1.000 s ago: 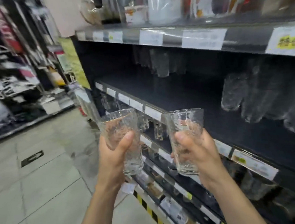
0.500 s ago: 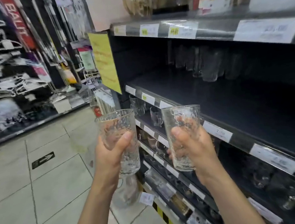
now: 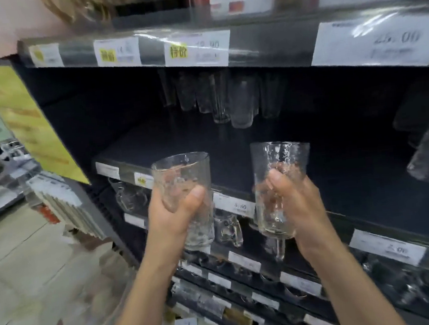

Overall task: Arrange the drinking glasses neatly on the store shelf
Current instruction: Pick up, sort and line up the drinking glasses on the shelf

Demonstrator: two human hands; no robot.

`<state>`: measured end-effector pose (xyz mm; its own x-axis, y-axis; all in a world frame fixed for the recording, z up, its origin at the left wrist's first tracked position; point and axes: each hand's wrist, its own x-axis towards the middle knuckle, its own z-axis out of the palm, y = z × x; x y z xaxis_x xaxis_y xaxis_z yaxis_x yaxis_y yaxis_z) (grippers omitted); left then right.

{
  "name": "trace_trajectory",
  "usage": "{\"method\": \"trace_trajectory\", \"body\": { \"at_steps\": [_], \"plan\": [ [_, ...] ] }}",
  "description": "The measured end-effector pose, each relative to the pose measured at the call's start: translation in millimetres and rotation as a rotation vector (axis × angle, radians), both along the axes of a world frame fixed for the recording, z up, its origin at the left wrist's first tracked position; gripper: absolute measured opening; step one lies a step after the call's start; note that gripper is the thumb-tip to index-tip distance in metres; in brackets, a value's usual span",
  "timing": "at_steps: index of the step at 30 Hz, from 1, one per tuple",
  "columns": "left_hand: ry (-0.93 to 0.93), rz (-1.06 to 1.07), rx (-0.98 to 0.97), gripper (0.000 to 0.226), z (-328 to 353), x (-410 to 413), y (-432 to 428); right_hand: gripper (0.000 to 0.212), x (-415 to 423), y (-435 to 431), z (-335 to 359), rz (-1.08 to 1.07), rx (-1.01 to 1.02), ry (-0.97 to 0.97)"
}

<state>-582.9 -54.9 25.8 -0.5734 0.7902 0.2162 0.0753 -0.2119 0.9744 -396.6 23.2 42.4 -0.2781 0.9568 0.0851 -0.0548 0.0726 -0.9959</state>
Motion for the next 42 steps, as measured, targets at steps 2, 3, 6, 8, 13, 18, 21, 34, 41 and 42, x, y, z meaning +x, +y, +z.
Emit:
{"method": "trace_trajectory", "body": {
  "at_steps": [2, 3, 6, 8, 13, 18, 21, 34, 41, 42],
  "plan": [
    [-0.017, -0.074, 0.004, 0.066, 4, 4, 31, 0.049, 3, 20, 2, -0.081, -0.017, 0.007],
    [-0.023, -0.120, 0.004, 0.066, 6, 6, 46, 0.056, 5, 31, 2, -0.124, -0.017, 0.018],
    [-0.040, -0.228, 0.006, 0.080, 8, 3, 92, 0.065, 12, 57, 7, -0.226, -0.006, -0.007],
    [-0.063, -0.304, -0.009, 0.091, 7, 0, 118, 0.056, 17, 72, 8, -0.264, -0.009, -0.025],
    [-0.016, -0.479, -0.079, 0.076, 3, -7, 173, 0.062, 25, 105, 1, -0.315, 0.028, -0.105],
    [0.062, -0.611, -0.109, 0.079, -3, -12, 214, 0.073, 21, 131, -9, -0.380, 0.060, -0.141],
    [0.083, -0.659, -0.111, 0.090, -5, -17, 234, 0.075, 20, 146, -14, -0.419, 0.060, -0.144],
    [0.716, -0.712, -0.194, 0.064, -10, -42, 273, 0.077, 13, 185, -25, -0.475, 0.044, -0.385],
    [0.754, -0.626, -0.164, 0.072, -14, -42, 293, 0.077, 3, 217, -36, -0.548, 0.087, -0.428],
    [0.775, -0.603, -0.157, 0.072, -15, -42, 296, 0.077, 2, 222, -38, -0.559, 0.103, -0.443]
  ]
}}
